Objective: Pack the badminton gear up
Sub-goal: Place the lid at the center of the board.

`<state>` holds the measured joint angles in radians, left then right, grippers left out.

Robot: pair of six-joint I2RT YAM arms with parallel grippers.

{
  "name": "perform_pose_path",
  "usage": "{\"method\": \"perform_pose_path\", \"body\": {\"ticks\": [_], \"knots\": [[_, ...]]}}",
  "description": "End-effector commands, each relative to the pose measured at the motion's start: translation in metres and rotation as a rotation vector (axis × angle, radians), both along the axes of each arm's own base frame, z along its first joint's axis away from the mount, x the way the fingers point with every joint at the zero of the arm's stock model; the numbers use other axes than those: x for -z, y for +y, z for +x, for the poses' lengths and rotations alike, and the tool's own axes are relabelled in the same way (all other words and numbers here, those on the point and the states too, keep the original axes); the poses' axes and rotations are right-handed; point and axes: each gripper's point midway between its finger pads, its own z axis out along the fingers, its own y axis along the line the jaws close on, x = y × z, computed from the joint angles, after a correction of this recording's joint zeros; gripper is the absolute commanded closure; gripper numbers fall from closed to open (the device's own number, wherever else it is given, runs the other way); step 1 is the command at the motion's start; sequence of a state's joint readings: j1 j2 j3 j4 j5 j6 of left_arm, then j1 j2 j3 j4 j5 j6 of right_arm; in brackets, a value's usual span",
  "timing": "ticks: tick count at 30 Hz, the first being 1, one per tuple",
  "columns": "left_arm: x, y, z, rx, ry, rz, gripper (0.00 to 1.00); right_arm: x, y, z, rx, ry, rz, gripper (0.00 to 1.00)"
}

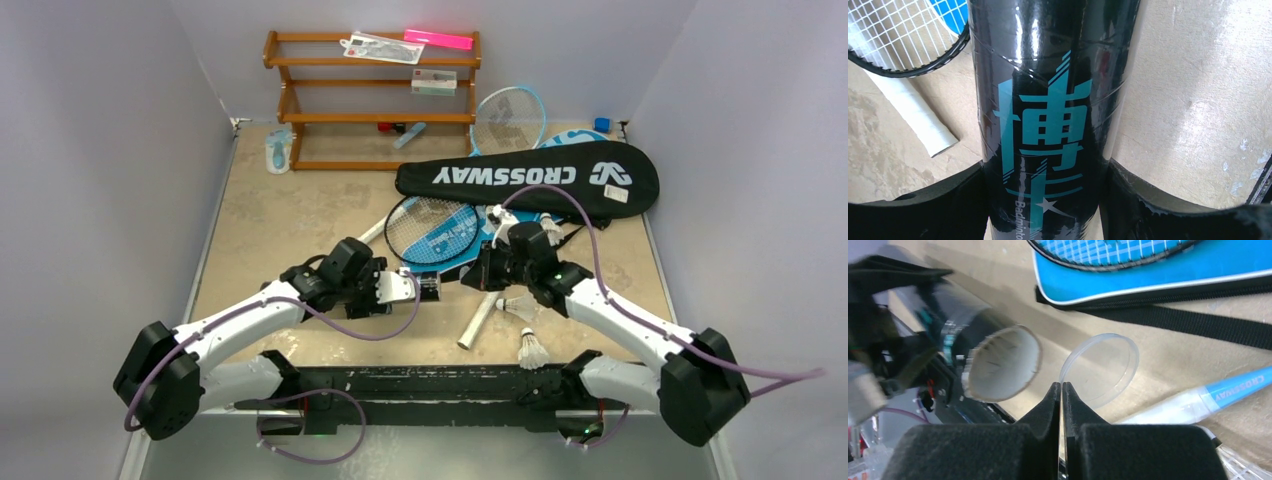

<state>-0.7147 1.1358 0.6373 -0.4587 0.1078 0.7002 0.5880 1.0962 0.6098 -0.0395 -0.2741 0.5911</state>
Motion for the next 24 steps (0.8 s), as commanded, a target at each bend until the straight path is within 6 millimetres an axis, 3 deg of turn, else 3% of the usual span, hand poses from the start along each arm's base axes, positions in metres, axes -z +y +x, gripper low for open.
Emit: {"method": "perform_pose_path", "body": {"ticks": [1, 3, 5, 7, 14, 18, 24], "knots": [[-0.016, -0.006, 0.004, 0.016, -0.051, -0.047, 0.98, 0.021, -0.006, 0.002, -0.011, 0.044, -0.101, 0.95], [-0.017, -0.007, 0.005, 0.012, -0.052, -0.053, 0.98, 0.030, -0.008, 0.004, -0.026, 0.065, -0.147, 0.85], [-0.018, -0.008, 0.005, 0.011, -0.049, -0.059, 0.97, 0.027, -0.004, 0.003, -0.062, 0.065, -0.149, 0.50], [-0.020, -0.010, 0.004, 0.014, -0.045, -0.067, 0.97, 0.016, -0.003, 0.005, -0.061, 0.026, -0.124, 0.37], [-0.028, -0.015, 0.002, 0.029, -0.060, -0.113, 0.96, -0.030, 0.005, -0.008, -0.120, -0.105, 0.023, 0.33], [-0.036, -0.018, 0.001, 0.038, -0.074, -0.144, 0.96, -0.051, 0.017, -0.017, -0.194, -0.185, 0.137, 0.43], [-0.057, -0.027, -0.003, 0.064, -0.109, -0.232, 0.96, -0.055, 0.023, -0.024, -0.239, -0.170, 0.179, 0.47]]}}
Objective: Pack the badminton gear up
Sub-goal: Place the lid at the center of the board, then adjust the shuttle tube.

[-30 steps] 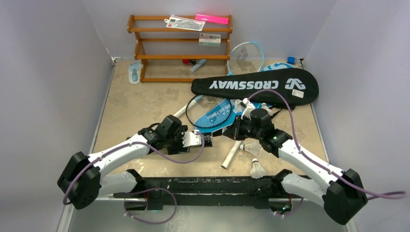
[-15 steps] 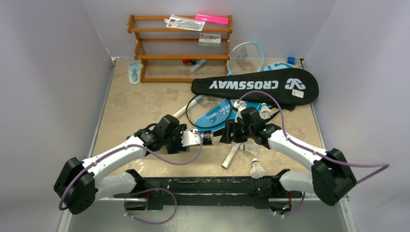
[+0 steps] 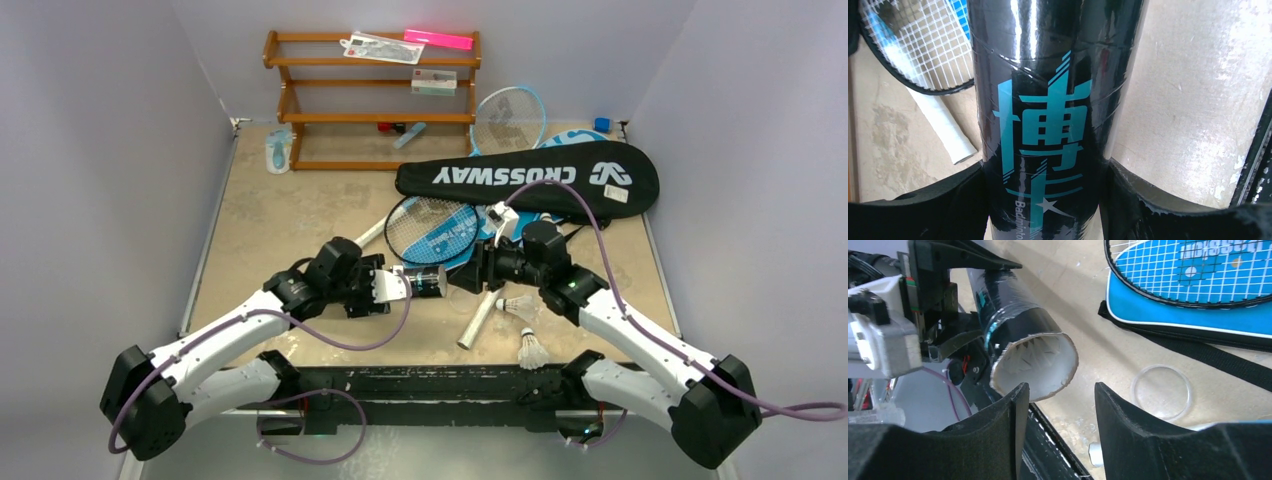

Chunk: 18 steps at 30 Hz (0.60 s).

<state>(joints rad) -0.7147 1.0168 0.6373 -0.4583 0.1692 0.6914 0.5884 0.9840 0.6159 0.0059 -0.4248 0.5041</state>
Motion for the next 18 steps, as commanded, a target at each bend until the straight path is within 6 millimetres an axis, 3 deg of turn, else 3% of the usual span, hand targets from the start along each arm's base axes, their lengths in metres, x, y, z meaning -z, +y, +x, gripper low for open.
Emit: {"method": "perform_pose_path", "body": {"ticks": [1, 6, 10, 15, 18], "knots": [[-0.031, -0.016, 0.000, 0.037, -0.062, -0.128, 0.96, -0.010, 0.010, -0.009, -0.079, -0.017, 0.064, 0.47], [-0.043, -0.022, -0.005, 0.075, -0.085, -0.183, 0.95, -0.014, 0.014, -0.011, -0.096, -0.019, 0.092, 0.50], [-0.046, -0.025, -0.008, 0.094, -0.086, -0.204, 0.95, -0.018, 0.015, -0.016, -0.119, -0.015, 0.112, 0.61], [-0.049, -0.028, -0.010, 0.110, -0.086, -0.220, 0.94, -0.026, 0.018, -0.022, -0.142, -0.009, 0.155, 0.67], [-0.051, -0.030, -0.013, 0.124, -0.086, -0.237, 0.91, -0.027, 0.021, -0.025, -0.160, 0.007, 0.171, 0.82]]}}
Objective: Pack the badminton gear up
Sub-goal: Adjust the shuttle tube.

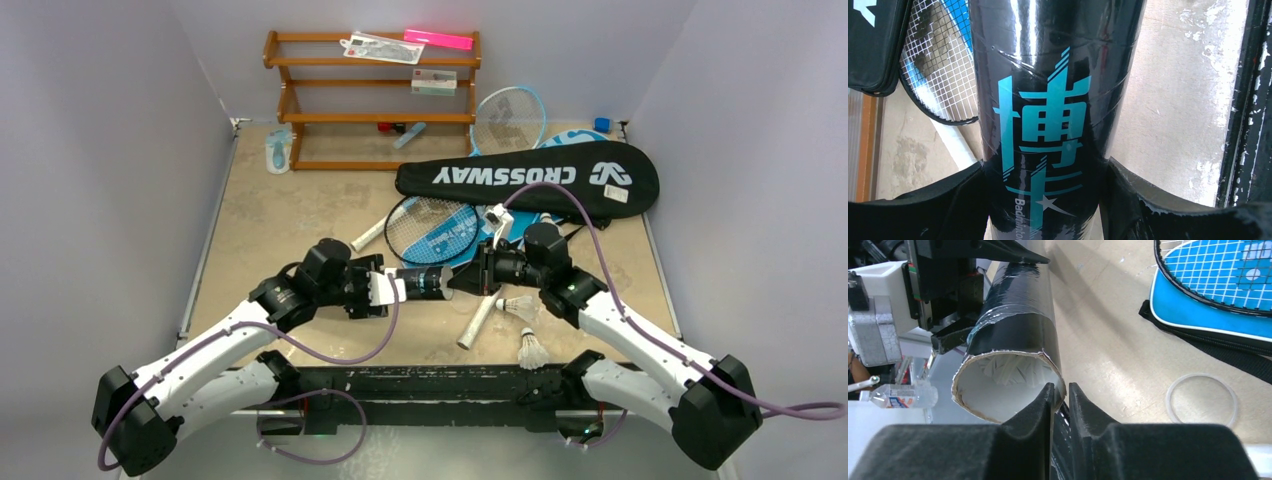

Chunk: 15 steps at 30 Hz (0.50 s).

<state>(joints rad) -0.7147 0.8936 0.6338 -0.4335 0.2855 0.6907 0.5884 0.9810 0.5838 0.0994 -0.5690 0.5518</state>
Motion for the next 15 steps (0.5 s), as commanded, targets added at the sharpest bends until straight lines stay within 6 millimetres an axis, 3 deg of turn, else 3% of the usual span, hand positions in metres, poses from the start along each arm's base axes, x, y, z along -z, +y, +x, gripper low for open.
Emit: {"method": "perform_pose_path", "body": {"ticks": [1, 2, 3, 4, 9, 15], "knots": [[-0.016, -0.013, -0.002, 0.042, -0.030, -0.087, 0.87, -0.015, 0.008, -0.007, -0.055, -0.008, 0.069, 0.89], [-0.017, -0.014, -0.002, 0.045, -0.029, -0.093, 0.77, -0.015, 0.009, -0.007, -0.058, -0.006, 0.072, 0.93], [-0.018, -0.015, -0.003, 0.050, -0.027, -0.099, 0.54, -0.015, 0.009, -0.006, -0.058, -0.008, 0.074, 0.96], [-0.019, -0.017, -0.004, 0.053, -0.024, -0.108, 0.41, -0.015, 0.010, -0.005, -0.053, -0.008, 0.078, 0.97], [-0.036, -0.031, -0.012, 0.125, -0.019, -0.190, 0.25, -0.019, 0.015, -0.003, -0.054, 0.004, 0.120, 0.99], [-0.059, -0.043, -0.018, 0.175, -0.042, -0.284, 0.19, -0.016, 0.017, 0.000, -0.051, 0.012, 0.122, 1.00]]}}
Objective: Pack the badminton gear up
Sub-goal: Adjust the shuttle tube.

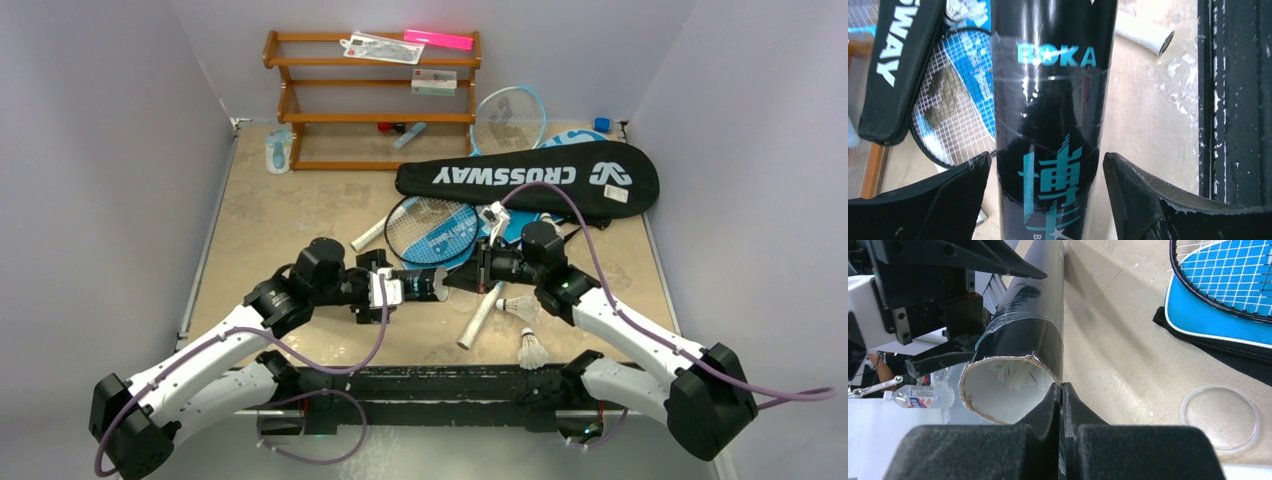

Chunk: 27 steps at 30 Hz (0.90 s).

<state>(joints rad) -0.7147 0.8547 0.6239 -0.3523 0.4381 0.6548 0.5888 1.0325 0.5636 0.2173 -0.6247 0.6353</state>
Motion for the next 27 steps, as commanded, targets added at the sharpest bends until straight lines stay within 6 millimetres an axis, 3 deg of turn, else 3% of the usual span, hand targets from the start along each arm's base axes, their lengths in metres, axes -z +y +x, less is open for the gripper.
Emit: {"method": "perform_pose_path", "body": {"ticks": [1, 6, 12, 19, 22, 25, 27], "knots": [[-0.038, -0.020, -0.004, 0.071, -0.049, -0.145, 0.19, -0.013, 0.006, 0.001, -0.021, -0.034, 0.057, 1.00], [-0.044, -0.026, -0.006, 0.102, -0.057, -0.180, 0.18, -0.013, 0.008, 0.000, -0.030, -0.030, 0.069, 1.00], [-0.028, -0.031, 0.009, 0.074, -0.023, -0.118, 0.18, -0.015, 0.012, -0.002, -0.049, -0.028, 0.084, 1.00], [-0.014, -0.035, 0.013, 0.087, 0.038, -0.055, 0.20, -0.013, 0.014, -0.004, -0.069, -0.023, 0.086, 0.99], [-0.016, -0.033, 0.011, 0.093, 0.021, -0.059, 0.29, -0.011, 0.012, -0.001, -0.054, -0.036, 0.070, 0.84], [-0.016, -0.030, 0.006, 0.105, 0.016, -0.055, 0.40, -0.009, 0.007, 0.000, -0.036, -0.047, 0.024, 0.76], [-0.016, -0.028, 0.003, 0.107, 0.014, -0.057, 0.42, -0.010, 0.004, 0.002, -0.013, -0.044, 0.001, 0.73]]}}
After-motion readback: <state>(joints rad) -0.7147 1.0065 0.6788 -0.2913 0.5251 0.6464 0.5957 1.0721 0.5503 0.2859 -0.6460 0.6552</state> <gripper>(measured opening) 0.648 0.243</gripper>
